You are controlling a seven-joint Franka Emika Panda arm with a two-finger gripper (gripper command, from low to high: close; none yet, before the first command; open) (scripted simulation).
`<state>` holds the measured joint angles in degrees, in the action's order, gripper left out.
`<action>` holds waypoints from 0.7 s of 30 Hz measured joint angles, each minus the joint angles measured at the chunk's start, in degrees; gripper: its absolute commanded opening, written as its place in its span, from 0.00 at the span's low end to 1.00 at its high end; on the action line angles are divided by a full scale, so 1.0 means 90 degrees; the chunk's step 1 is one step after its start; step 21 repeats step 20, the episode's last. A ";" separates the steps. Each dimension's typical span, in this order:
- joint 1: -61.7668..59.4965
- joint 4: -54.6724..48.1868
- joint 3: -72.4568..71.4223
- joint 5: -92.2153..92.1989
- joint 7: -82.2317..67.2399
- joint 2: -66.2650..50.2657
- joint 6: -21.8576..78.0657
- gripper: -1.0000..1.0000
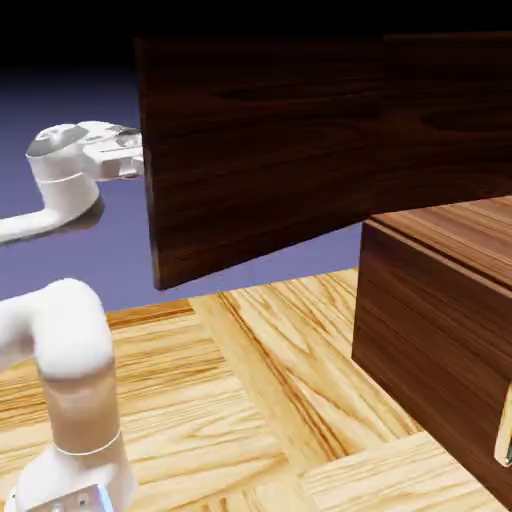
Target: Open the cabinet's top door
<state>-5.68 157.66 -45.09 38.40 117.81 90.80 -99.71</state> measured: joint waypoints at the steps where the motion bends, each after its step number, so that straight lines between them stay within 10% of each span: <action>1: -0.0196 0.0055 -0.0024 -0.0180 -0.0196 0.0230 -0.0204 0.00; 19: -0.3399 -0.3145 -0.1514 -0.2312 -0.1596 0.1127 0.2135 0.00; 20: -0.3539 -0.3340 -0.1528 -0.2332 -0.1631 0.1122 0.2286 1.00; 21: -0.3539 -0.3340 -0.1528 -0.2332 -0.1631 0.1122 0.2286 1.00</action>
